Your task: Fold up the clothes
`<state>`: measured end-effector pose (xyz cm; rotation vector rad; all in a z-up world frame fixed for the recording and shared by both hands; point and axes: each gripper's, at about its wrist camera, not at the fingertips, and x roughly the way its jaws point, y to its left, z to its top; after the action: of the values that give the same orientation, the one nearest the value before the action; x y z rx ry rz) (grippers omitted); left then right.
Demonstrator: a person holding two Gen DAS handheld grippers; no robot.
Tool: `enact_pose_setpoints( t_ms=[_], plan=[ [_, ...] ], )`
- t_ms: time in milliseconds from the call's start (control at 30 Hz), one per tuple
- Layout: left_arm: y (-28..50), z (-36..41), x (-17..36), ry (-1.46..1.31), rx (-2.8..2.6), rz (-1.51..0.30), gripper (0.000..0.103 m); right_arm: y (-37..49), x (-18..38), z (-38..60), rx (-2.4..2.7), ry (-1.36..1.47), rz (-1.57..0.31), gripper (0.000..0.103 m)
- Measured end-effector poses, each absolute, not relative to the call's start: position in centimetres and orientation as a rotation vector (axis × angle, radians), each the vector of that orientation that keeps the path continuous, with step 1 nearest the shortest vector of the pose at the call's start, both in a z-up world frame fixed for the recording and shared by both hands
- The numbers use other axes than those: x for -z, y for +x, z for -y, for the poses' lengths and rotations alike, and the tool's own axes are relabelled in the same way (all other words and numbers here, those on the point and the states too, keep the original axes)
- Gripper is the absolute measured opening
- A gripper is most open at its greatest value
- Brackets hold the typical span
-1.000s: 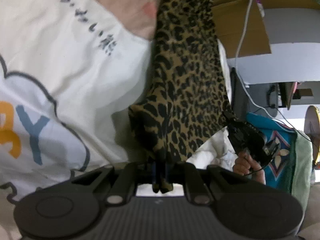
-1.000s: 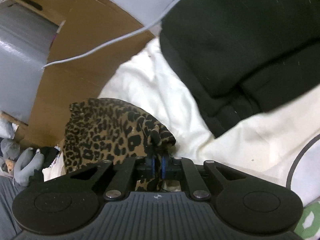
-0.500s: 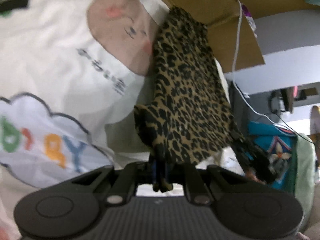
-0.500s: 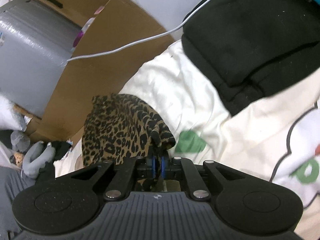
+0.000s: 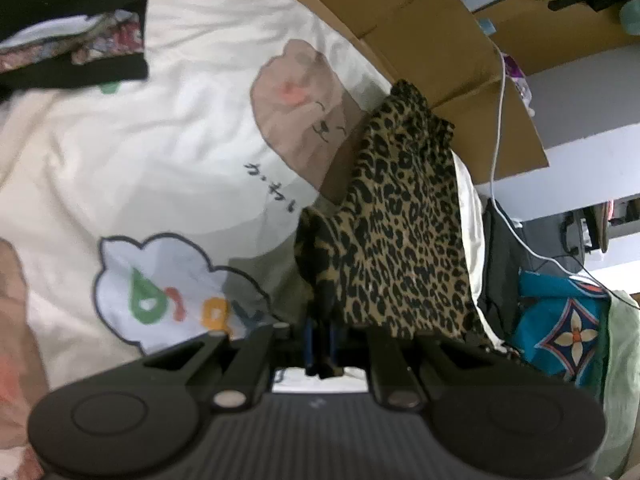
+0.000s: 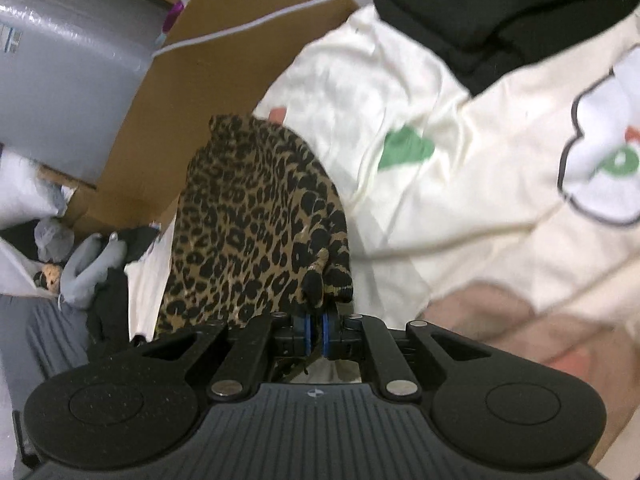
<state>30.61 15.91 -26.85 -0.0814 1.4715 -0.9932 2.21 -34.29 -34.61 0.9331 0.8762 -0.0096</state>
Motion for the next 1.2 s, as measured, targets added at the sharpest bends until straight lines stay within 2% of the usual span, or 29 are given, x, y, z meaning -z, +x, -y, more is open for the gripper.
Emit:
enact_pose_setpoints(
  t_ms=[400,533,567,667,867,1133,1200],
  plan=[
    [32.4,-17.0,29.3,0.005,0.916,-1.479,0.008,1.4,36.4,32.0,-0.008,0.934,-0.976,0.005],
    [32.3,-16.8,30.5,0.024,0.906,-1.494,0.008,1.6,36.8,32.2,-0.007,0.871,-1.003,0.014],
    [32.3,-16.9,30.6,0.026,0.905,-1.495,0.008,1.7,36.6,32.2,-0.014,0.836,-1.005,0.023],
    [32.5,-17.2,31.1,0.024,0.9,-1.499,0.009,1.8,36.0,31.7,-0.011,0.719,-1.013,0.033],
    [32.3,-17.0,31.8,0.045,0.891,-1.504,0.009,1.9,36.3,32.4,-0.041,0.67,-1.019,0.036],
    [32.2,-16.7,31.1,0.055,0.923,-1.503,0.009,3.2,36.2,33.1,-0.115,0.676,-1.023,0.036],
    [32.2,-16.7,30.9,0.058,0.931,-1.503,0.009,3.3,36.0,33.2,-0.128,0.687,-1.024,0.01]
  ],
)
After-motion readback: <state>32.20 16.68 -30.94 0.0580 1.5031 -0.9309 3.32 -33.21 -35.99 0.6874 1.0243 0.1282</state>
